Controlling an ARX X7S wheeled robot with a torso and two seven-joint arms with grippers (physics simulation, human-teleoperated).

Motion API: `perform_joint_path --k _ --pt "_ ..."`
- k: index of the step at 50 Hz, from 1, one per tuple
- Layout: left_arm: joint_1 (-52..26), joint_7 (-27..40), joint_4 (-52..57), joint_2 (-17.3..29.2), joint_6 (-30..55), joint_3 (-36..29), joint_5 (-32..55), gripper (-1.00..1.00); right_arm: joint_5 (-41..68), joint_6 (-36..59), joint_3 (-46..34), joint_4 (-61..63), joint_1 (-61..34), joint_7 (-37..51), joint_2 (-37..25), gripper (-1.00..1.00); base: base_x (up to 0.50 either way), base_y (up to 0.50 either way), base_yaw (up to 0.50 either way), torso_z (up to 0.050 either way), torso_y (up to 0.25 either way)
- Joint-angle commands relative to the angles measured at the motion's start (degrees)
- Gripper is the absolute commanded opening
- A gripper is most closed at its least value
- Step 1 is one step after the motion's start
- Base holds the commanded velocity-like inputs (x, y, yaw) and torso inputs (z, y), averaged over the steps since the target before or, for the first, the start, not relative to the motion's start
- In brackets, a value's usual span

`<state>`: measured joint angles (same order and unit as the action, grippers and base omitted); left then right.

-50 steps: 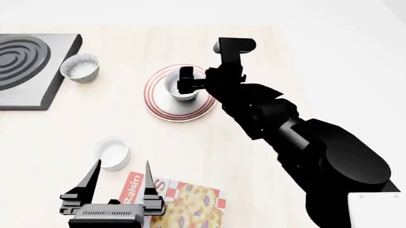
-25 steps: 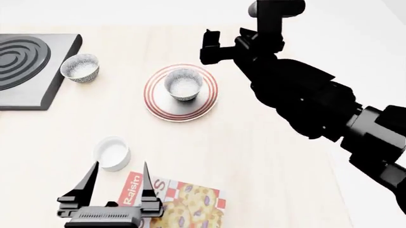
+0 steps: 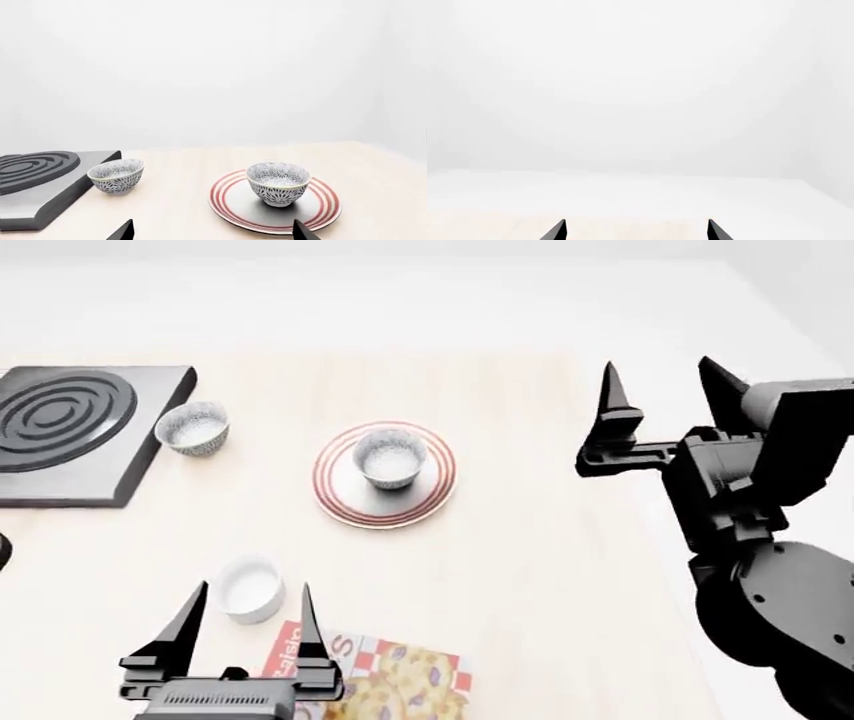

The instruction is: Pick the akita bowl next to the cookies box and place it on the plate.

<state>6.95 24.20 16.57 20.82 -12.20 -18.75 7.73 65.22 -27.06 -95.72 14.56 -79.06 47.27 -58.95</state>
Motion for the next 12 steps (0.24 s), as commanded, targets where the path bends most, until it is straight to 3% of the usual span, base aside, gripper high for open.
perform_joint_path --k 1,12 --pt "0.0 0.0 -0.1 0.1 -0.2 -0.4 -0.1 1.00 -11.6 -7.0 -1.7 8.4 6.8 9.0 -9.5 1.00 0.00 0.00 0.00 0.000 0.250" --pt "0.5 0.2 0.7 0.4 -0.1 -0.6 -0.3 1.00 -15.4 -9.1 -2.0 9.6 9.3 12.0 -10.9 1.00 0.00 0.00 0.00 0.000 0.250"
